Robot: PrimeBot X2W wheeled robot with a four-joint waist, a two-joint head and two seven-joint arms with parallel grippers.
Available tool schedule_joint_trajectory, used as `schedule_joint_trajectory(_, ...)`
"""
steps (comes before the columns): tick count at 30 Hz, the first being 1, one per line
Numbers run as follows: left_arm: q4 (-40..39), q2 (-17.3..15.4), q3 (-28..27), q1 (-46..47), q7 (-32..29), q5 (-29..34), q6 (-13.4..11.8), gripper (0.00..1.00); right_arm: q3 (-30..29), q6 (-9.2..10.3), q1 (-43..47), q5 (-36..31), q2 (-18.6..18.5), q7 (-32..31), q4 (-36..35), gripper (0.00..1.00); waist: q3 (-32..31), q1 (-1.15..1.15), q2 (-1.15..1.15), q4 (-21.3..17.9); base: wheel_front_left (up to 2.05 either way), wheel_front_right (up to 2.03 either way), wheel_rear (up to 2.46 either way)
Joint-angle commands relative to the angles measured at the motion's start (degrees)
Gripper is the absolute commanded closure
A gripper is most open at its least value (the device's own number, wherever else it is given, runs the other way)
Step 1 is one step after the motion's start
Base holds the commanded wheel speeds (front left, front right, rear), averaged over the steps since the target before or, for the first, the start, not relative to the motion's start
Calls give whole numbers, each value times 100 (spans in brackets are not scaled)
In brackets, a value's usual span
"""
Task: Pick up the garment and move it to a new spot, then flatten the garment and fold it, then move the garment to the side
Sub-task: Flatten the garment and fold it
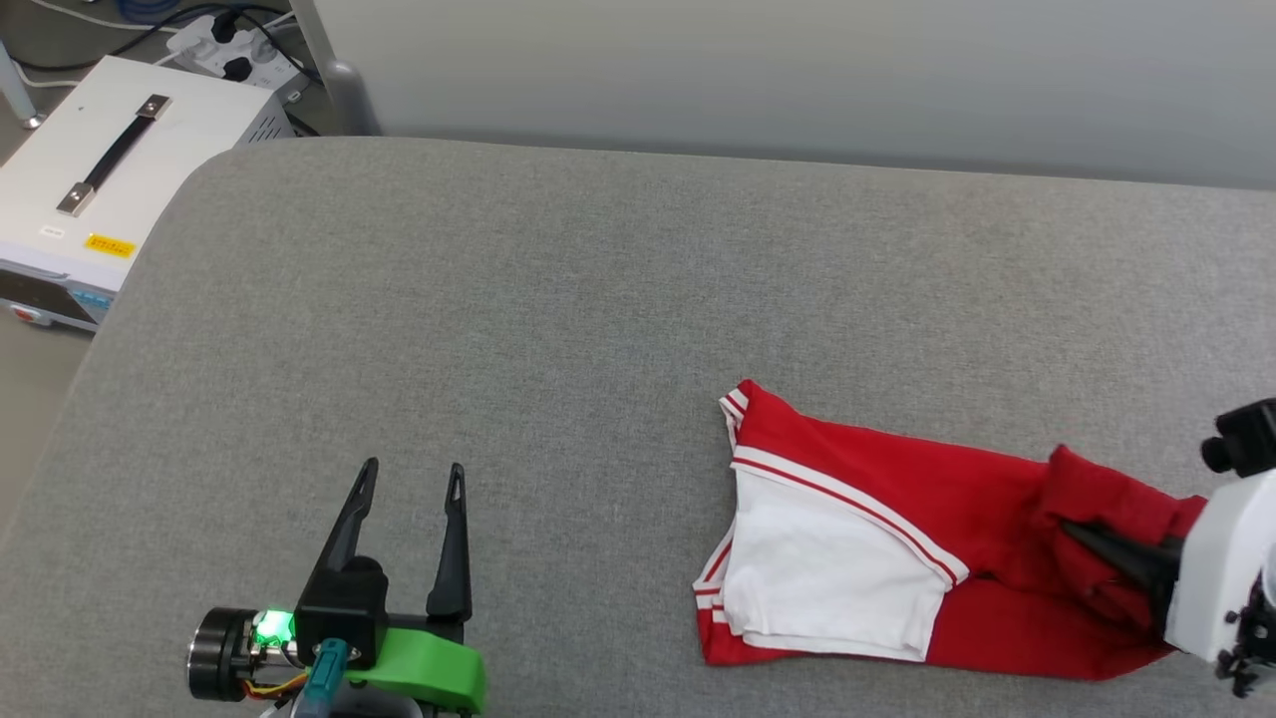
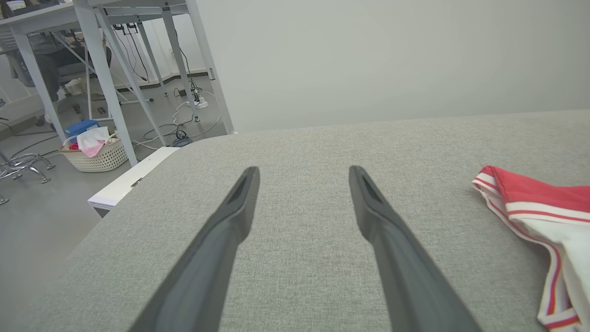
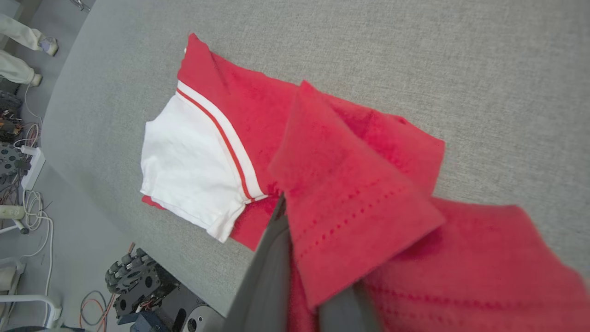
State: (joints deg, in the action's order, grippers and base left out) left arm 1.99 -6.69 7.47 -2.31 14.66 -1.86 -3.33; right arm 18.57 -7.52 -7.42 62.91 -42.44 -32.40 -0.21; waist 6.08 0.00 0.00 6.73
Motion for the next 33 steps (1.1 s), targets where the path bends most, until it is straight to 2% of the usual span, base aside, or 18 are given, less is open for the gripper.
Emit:
schedule_joint_trajectory(1, 19, 59, 25, 76, 34, 66, 27, 0, 82, 3, -193, -123, 114, -84, -59, 100, 73, 0, 0, 58, 0, 0, 0)
schedule_joint_trajectory(12, 70, 170, 146, 298, 34, 86, 51, 0, 886, 3, -1198, -818, 982, -301, 261, 100, 298, 0, 0, 270, 0, 0, 0)
schedule_joint_trajectory(21, 98, 231, 211, 439, 34, 86, 46, 0, 1403, 3, -1875, -1485, 1568, 204, 1337, 100, 476, 0, 0, 389, 0, 0, 0)
schedule_joint_trajectory(26, 115, 260, 238, 495, 34, 75, 34, 0, 1706, 3, -1997, -1622, 1705, 418, 1772, 100, 513, 0, 0, 428, 0, 0, 0)
schedule_joint_trajectory(27, 119, 265, 236, 491, 34, 71, 30, 0, 1765, 3, -2008, -1628, 1691, 462, 1812, 92, 505, 0, 0, 425, 0, 0, 0)
schedule_joint_trajectory(28, 125, 267, 229, 480, 34, 68, 26, 0, 1819, 3, -2015, -1647, 1668, 516, 1821, 64, 488, 0, 0, 416, 0, 0, 0)
schedule_joint_trajectory(29, 131, 269, 218, 461, 34, 65, 22, 0, 1883, 3, -2011, -1667, 1633, 599, 1800, 0, 464, 0, 0, 403, 0, 0, 0)
schedule_joint_trajectory(33, 160, 264, 162, 366, 34, 64, 15, 0, 2007, 3, -1893, -1719, 1455, 1079, 1473, 0, 316, 0, 0, 328, 0, 0, 0)
